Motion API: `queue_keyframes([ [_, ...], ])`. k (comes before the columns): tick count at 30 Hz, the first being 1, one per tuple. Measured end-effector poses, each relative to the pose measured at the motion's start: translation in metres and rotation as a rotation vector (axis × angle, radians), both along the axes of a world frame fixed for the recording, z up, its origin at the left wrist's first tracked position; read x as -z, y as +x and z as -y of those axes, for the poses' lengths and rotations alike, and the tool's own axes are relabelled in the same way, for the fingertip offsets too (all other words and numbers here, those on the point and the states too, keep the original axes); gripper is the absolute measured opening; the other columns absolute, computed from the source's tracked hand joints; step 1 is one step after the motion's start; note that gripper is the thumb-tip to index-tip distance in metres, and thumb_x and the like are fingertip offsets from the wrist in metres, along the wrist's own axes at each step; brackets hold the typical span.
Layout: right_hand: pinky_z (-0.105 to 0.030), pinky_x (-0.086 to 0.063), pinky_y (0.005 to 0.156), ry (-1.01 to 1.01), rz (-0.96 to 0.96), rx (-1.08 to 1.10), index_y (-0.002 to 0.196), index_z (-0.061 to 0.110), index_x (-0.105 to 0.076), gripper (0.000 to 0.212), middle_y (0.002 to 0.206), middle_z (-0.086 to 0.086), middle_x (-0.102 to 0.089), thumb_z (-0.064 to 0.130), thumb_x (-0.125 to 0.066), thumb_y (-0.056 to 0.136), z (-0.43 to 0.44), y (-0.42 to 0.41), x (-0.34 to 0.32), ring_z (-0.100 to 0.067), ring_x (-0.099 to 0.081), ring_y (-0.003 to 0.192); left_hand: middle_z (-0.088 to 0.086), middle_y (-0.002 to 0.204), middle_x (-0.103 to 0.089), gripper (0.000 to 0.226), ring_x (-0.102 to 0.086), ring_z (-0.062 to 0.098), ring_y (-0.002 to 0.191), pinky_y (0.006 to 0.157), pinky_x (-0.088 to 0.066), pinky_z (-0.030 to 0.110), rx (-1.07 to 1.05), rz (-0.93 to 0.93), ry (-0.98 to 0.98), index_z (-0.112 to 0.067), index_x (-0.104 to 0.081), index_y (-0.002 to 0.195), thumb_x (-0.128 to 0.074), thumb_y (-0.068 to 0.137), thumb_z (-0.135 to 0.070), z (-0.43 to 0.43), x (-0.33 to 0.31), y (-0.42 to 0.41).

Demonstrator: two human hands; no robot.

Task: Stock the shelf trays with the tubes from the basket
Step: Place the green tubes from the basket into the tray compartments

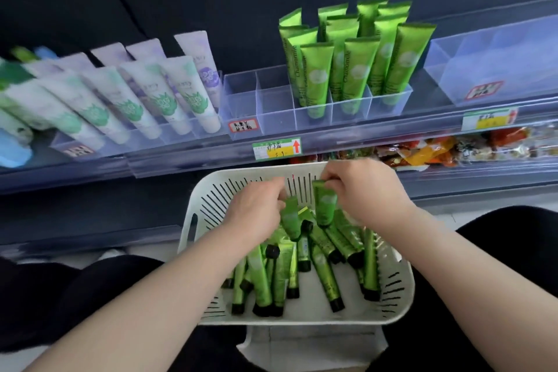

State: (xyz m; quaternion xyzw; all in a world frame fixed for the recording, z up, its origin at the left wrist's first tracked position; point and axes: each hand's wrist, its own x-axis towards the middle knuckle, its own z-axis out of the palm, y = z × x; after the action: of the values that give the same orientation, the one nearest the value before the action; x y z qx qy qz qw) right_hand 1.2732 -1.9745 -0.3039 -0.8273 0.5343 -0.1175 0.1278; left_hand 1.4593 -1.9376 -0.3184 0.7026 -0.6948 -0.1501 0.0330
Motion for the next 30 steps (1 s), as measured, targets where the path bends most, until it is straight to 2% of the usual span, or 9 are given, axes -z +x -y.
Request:
queue_keyframes([
  [3,-0.035,-0.05,0.072,-0.091,0.069,0.006,0.104,0.028,-0.068,0.016,0.09,0.001,-0.07,0.026,-0.056,0.093,0.002,0.003,-0.036,-0.025,-0.061,0.09,0.001,0.106,-0.067,0.011,-0.06,0.026,0.099,0.078,-0.046,0.036,-0.058,-0.039,-0.212,-0.02,-0.062,0.105,-0.059,0.094,-0.02,0.007,-0.052,0.011],
  [8,-0.033,-0.046,0.065,-0.305,0.166,0.021,0.1,0.027,-0.069,0.015,0.084,0.003,-0.069,0.026,-0.057,0.093,0.012,0.011,-0.087,-0.023,-0.059,0.086,-0.002,0.1,-0.065,0.009,-0.057,0.023,0.095,0.075,-0.042,0.036,-0.171,-0.07,-0.521,-0.022,-0.062,0.101,-0.055,0.095,-0.021,0.023,-0.132,0.018],
  [10,-0.031,-0.041,0.063,-0.364,0.214,0.024,0.099,0.026,-0.071,0.015,0.082,0.002,-0.068,0.025,-0.058,0.092,0.019,0.016,-0.101,-0.023,-0.056,0.084,-0.002,0.101,-0.065,0.01,-0.056,0.023,0.097,0.076,-0.042,0.036,-0.192,-0.073,-0.617,-0.022,-0.061,0.101,-0.053,0.095,-0.02,0.034,-0.156,0.018],
  [13,-0.032,-0.045,0.064,-0.413,0.236,0.013,0.1,0.028,-0.07,0.015,0.083,0.002,-0.069,0.026,-0.057,0.092,0.028,0.02,-0.115,-0.021,-0.056,0.086,-0.001,0.1,-0.062,0.01,-0.054,0.022,0.097,0.073,-0.037,0.034,-0.188,-0.033,-0.69,-0.021,-0.061,0.1,-0.053,0.095,-0.018,0.064,-0.174,0.02],
  [20,-0.029,-0.041,0.06,-0.417,0.233,0.014,0.098,0.028,-0.071,0.015,0.079,0.007,-0.067,0.025,-0.057,0.093,0.045,0.017,-0.114,-0.018,-0.056,0.083,0.002,0.096,-0.059,0.015,-0.046,0.019,0.083,0.067,-0.035,0.032,-0.165,0.038,-0.631,-0.016,-0.06,0.104,-0.052,0.093,-0.008,0.143,-0.169,0.026],
  [27,-0.029,-0.043,0.062,-0.353,0.212,-0.001,0.1,0.031,-0.07,0.015,0.08,0.008,-0.067,0.027,-0.057,0.093,0.058,0.016,-0.108,-0.016,-0.055,0.083,-0.003,0.09,-0.055,0.017,-0.049,0.021,0.083,0.066,-0.035,0.031,-0.2,0.059,-0.478,-0.019,-0.059,0.102,-0.053,0.093,-0.005,0.181,-0.143,0.026],
  [30,-0.031,-0.048,0.064,-0.337,0.21,-0.012,0.101,0.031,-0.07,0.016,0.081,0.006,-0.068,0.027,-0.057,0.093,0.059,0.02,-0.109,-0.017,-0.057,0.083,0.001,0.099,-0.061,0.019,-0.051,0.023,0.086,0.068,-0.035,0.03,-0.214,0.018,-0.467,-0.018,-0.059,0.106,-0.053,0.093,-0.005,0.185,-0.137,0.031],
])
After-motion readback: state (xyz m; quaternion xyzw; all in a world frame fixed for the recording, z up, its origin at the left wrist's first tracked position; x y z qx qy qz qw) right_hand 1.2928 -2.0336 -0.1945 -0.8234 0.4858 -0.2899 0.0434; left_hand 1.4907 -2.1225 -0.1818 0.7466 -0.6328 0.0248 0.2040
